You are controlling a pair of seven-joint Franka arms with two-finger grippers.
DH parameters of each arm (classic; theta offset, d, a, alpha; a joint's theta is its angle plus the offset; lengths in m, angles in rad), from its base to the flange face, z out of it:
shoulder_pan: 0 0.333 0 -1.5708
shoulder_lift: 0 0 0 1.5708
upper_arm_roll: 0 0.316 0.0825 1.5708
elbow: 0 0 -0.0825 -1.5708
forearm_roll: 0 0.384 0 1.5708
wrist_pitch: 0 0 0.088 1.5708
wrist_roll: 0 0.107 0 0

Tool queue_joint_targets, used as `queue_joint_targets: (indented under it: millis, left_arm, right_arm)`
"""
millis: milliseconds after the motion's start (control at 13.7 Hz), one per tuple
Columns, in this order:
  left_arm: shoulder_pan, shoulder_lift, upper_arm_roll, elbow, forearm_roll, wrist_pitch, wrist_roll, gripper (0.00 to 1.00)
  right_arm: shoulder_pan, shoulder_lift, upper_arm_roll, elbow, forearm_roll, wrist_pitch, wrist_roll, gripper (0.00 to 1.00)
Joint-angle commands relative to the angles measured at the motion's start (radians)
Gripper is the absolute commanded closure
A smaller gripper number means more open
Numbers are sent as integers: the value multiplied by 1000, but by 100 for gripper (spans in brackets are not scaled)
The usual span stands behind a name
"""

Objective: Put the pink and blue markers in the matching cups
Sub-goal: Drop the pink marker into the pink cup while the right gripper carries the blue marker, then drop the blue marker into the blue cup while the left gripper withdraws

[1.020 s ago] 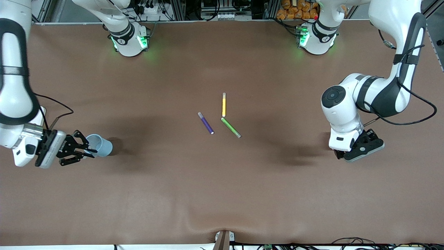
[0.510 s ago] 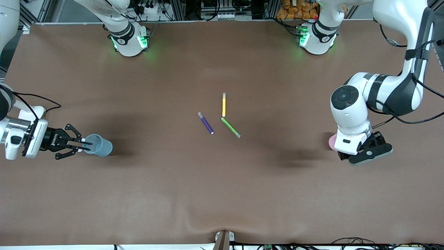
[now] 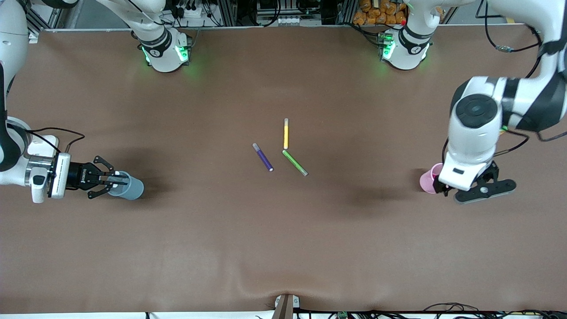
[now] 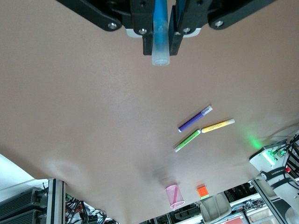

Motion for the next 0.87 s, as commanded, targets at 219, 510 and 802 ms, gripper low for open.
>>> queue_joint_targets:
  millis: [219,510,802]
  left_arm:
    - [3,-196,3,-11,-331,-193,242,0]
    - [3,-286,38,0,-498,-279,365,0]
    - [-6,-286,98,61,-585,-358,497,0]
  right_arm:
    - [-34,8,15,-9,-7,-13,-16,100]
    - [-45,9,15,-1,-7,2,-17,98]
    - [-45,6,13,5,-23,24,-3,0]
